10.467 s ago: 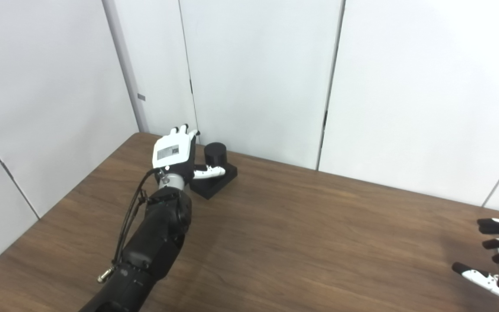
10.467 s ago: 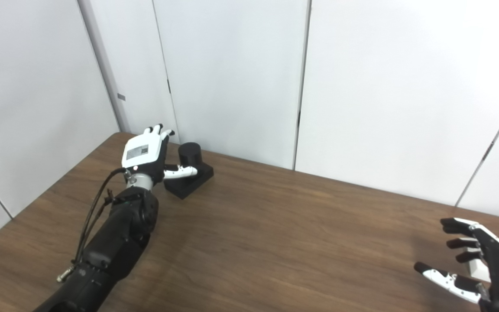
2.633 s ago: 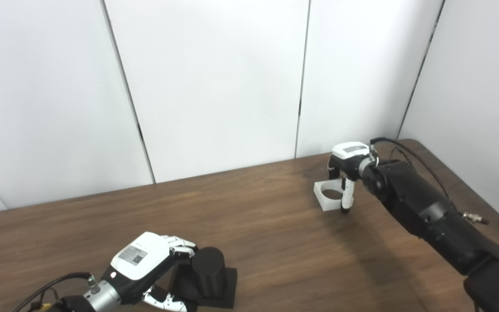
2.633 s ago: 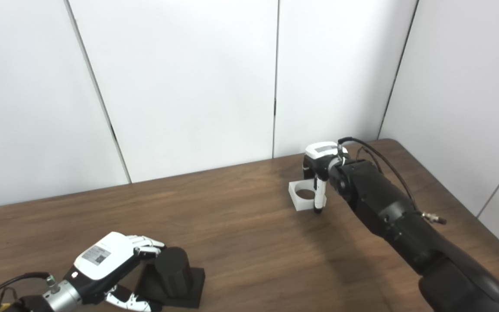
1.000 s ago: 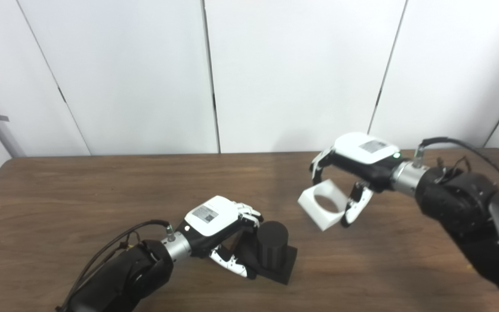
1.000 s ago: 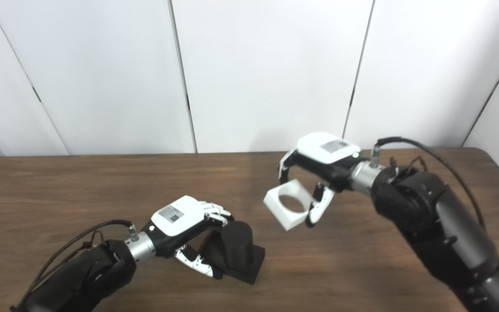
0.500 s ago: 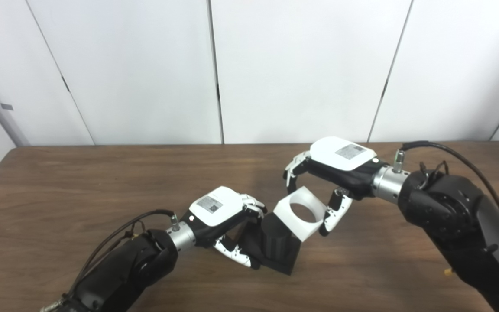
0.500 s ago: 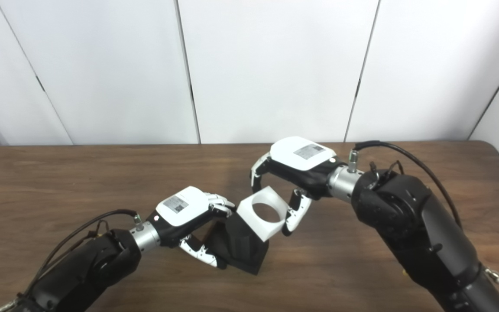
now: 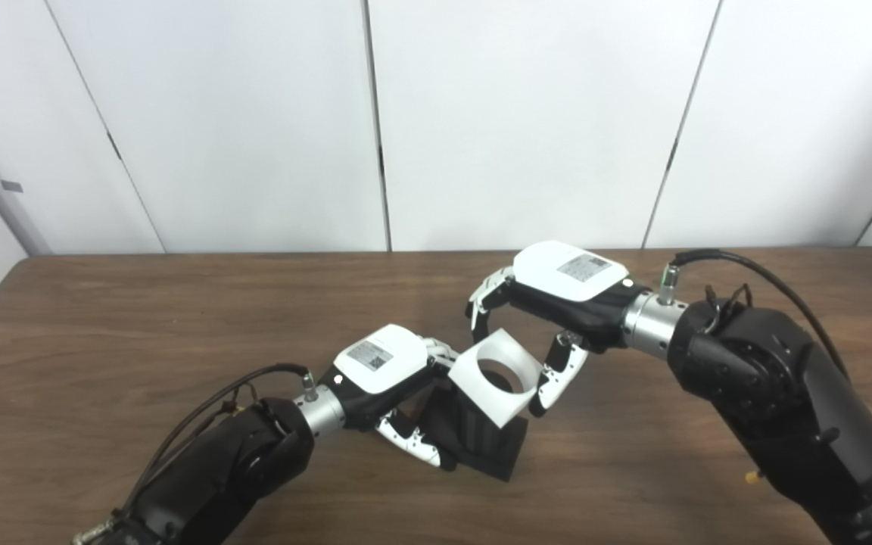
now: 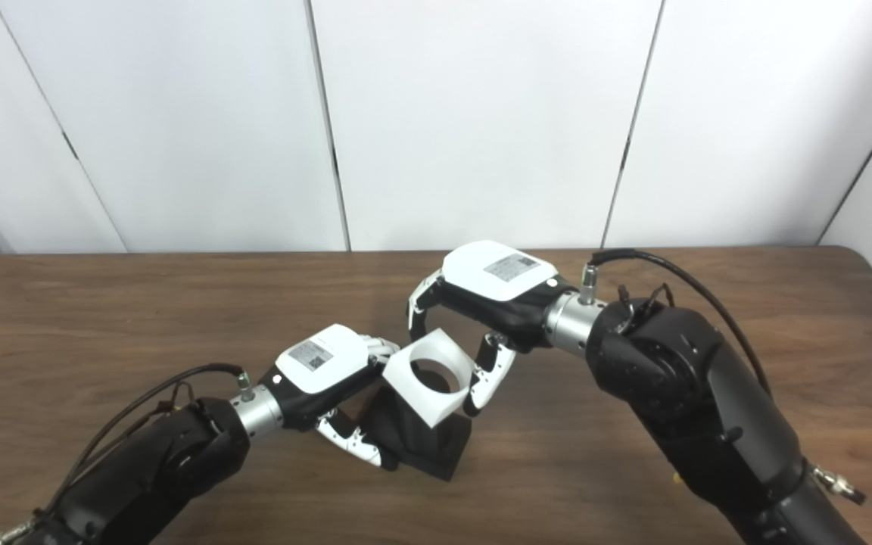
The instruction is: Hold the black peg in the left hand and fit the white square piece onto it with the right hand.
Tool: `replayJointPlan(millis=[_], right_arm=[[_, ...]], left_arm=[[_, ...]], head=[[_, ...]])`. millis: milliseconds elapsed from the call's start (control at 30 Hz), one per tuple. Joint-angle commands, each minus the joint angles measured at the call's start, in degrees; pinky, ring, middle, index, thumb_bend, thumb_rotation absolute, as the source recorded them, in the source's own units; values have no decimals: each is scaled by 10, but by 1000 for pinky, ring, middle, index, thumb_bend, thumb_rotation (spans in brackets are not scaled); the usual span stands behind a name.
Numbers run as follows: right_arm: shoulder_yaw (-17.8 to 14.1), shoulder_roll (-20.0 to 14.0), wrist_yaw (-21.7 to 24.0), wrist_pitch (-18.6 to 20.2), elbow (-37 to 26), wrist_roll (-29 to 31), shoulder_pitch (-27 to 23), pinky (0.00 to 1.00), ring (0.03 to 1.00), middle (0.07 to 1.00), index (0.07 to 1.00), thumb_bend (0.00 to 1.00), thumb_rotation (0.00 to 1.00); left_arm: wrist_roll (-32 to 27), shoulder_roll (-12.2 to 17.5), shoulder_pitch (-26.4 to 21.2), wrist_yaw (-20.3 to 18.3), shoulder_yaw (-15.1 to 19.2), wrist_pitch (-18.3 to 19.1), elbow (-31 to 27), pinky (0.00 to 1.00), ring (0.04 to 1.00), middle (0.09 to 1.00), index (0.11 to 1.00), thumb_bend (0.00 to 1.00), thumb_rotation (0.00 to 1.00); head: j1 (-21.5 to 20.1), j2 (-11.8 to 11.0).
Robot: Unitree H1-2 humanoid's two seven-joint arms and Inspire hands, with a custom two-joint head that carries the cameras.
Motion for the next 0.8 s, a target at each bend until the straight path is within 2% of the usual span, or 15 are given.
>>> replayJointPlan(millis=[0,367,767], right_arm=[[-5,3,-9,-7,-11,0,-29,763,832,770,476,523,132],[4,12,-21,-19,11,0,-24,755,823,766,477,523,133],[11,5,-20,-23,29,-7,-20,768,825,766,477,523,133]], left_arm=[[52,-6,25,-63,-38,14,20,751,821,803,495,518,85],[48,-6,29,-66,-35,17,10,750,815,800,495,518,84],[43,-3,28,-77,-35,22,3,761,821,808,495,518,85]], head=[[1,0],[5,5],[5,9]])
